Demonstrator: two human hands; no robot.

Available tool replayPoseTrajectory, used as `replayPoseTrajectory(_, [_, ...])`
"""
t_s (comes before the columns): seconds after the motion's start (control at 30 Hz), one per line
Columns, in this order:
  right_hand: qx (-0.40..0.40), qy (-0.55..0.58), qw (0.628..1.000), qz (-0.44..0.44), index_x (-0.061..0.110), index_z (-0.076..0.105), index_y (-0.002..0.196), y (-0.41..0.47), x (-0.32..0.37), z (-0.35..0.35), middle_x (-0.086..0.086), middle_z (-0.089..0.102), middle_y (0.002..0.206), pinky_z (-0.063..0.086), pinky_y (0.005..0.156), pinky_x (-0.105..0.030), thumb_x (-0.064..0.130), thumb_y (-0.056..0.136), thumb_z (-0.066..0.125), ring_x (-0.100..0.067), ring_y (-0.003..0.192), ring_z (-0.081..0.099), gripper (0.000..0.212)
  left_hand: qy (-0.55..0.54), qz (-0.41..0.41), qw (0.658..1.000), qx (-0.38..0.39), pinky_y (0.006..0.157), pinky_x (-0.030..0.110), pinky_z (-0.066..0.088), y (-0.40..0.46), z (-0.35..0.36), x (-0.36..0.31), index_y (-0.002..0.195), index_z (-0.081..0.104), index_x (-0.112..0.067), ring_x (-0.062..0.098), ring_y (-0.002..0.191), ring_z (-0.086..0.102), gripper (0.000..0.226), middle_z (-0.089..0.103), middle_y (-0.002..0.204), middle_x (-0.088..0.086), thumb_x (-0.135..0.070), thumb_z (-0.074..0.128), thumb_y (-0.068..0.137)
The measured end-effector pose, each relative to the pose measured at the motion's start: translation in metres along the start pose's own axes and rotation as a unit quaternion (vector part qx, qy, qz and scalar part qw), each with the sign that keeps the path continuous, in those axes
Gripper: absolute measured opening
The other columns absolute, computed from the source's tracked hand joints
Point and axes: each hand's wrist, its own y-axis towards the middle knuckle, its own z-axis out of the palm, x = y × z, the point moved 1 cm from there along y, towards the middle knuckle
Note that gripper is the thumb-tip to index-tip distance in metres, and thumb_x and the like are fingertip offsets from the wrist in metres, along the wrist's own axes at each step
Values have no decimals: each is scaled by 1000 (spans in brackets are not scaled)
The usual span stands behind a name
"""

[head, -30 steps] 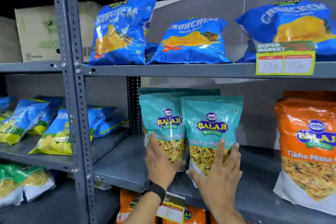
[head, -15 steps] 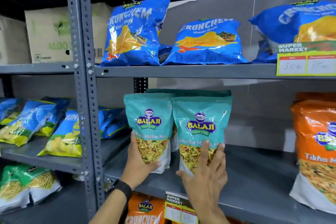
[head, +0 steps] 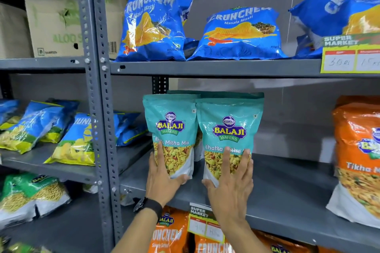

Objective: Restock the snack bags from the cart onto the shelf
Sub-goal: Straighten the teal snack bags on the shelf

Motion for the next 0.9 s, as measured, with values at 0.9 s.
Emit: replayPoseTrajectory(0.9, [-19,65,996,51,34,21,164,0,-6,0,-20,6,169,43,104,-68,37,60,97,-43,152,20,128,-59,-27,997,41,125,55,22,0,-3,0,151,-26,-60,21,162,-12,134,-9,175,3,-36,83,77])
